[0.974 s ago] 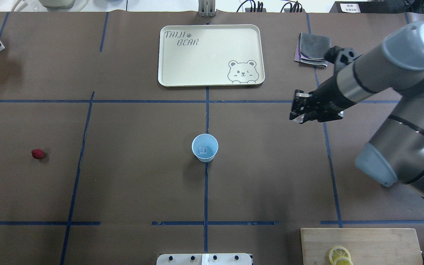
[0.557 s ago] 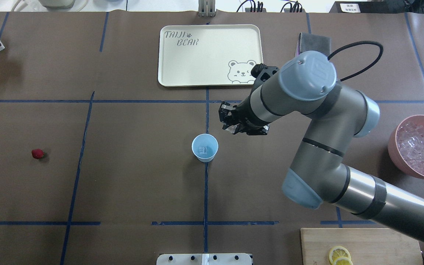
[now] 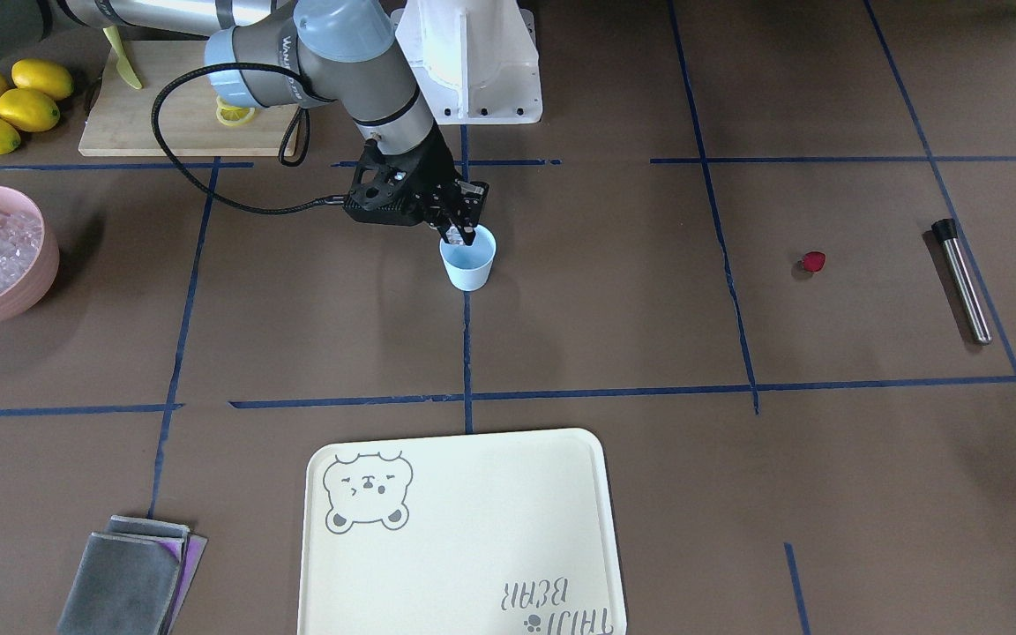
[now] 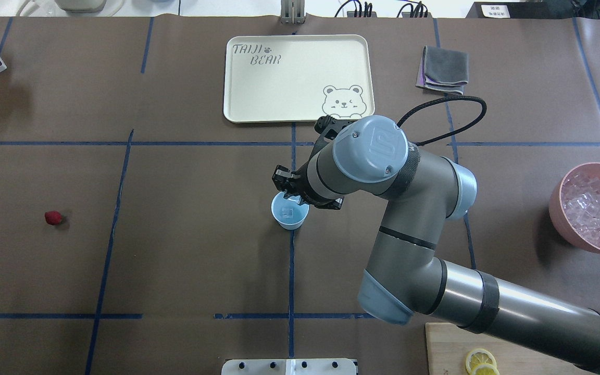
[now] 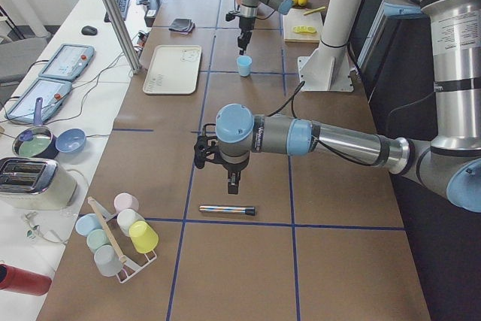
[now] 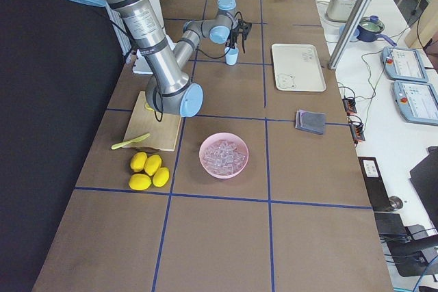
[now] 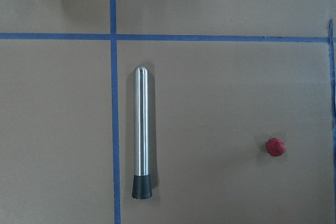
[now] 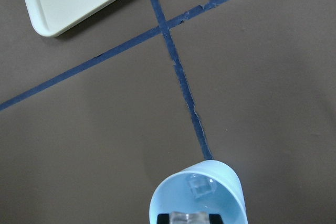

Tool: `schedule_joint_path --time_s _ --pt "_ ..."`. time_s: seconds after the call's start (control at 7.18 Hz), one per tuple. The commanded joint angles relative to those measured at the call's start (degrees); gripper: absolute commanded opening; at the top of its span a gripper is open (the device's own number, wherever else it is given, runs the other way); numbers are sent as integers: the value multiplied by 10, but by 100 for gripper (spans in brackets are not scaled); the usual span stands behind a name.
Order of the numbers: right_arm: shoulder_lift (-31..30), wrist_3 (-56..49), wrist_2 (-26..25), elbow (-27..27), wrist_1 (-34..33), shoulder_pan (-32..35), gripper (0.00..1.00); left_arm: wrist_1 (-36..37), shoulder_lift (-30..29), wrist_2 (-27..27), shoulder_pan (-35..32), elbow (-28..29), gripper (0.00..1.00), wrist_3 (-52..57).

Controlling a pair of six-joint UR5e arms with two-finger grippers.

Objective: Mash ice and strawberries in cup
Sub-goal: 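Carry the ice cube over the light-blue cup and release it, then move the right gripper back over the pink bowl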

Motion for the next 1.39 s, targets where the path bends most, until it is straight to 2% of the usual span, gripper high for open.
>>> schedule_joint_path --time_s 0.0,0.14,0.28,0.42,0.56,0.84,1.11,1.25 --pt "14 0 -13 -20 5 -4 89 0 1 0 0 -7 100 0" --pt "21 1 -18 -32 11 -4 90 0 1 0 0 -8 100 0" --pt "21 3 -18 -32 11 -4 99 0 1 0 0 -8 100 0" --pt "20 5 -16 -29 12 -3 99 0 1 0 0 -8 100 0" --pt "11 4 -3 -5 10 7 99 0 1 0 0 -8 100 0" --pt "-108 -40 152 74 11 119 99 0 0 -8 0 -7 100 0" --pt "-271 -125 203 165 11 208 99 1 1 -16 0 -6 100 0" --pt "-354 -233 238 181 11 262 99 1 1 -16 1 -4 100 0"
